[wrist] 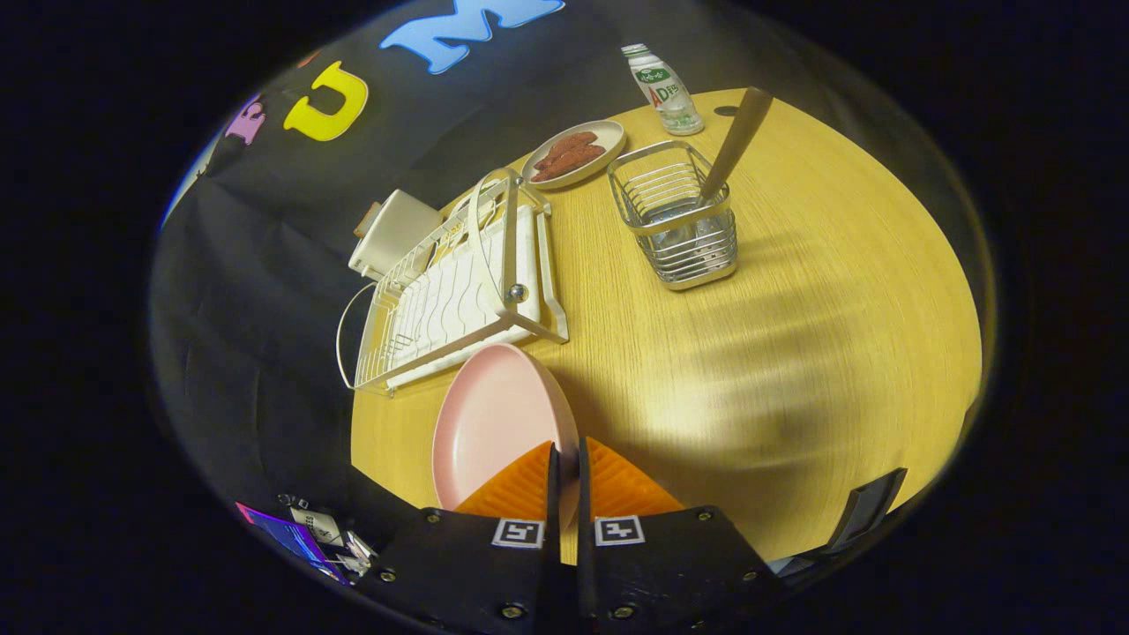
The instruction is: Take the plate from the dish rack, then take the spoon from the basket and place it into the plate.
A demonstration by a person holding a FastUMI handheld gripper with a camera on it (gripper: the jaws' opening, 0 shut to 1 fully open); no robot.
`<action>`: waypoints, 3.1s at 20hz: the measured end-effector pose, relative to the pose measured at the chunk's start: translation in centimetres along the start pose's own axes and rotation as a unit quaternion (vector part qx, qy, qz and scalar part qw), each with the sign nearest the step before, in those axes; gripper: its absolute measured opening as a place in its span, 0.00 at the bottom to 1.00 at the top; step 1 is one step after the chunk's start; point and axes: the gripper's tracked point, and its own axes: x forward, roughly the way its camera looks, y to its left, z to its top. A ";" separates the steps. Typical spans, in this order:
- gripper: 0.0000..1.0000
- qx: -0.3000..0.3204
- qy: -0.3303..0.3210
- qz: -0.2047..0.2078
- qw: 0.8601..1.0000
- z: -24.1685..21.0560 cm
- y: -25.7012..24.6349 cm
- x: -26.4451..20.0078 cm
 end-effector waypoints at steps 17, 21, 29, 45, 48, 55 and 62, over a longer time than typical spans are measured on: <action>0.36 -0.138 -0.130 -0.093 0.977 4.0 -4.7 -1.9; 0.37 -0.180 -0.221 -0.095 0.954 7.1 -4.2 -5.5; 0.37 -0.204 -0.353 -0.111 0.906 13.9 -5.2 -10.6; 0.37 -0.146 -0.374 -0.093 0.911 21.1 -8.6 -5.2; 0.23 -0.149 -0.372 -0.082 0.913 20.9 -7.4 -5.1; 0.06 -0.172 -0.368 -0.097 0.908 21.0 -5.0 -5.8; 0.05 -0.209 -0.376 -0.112 0.896 21.6 -1.9 -8.9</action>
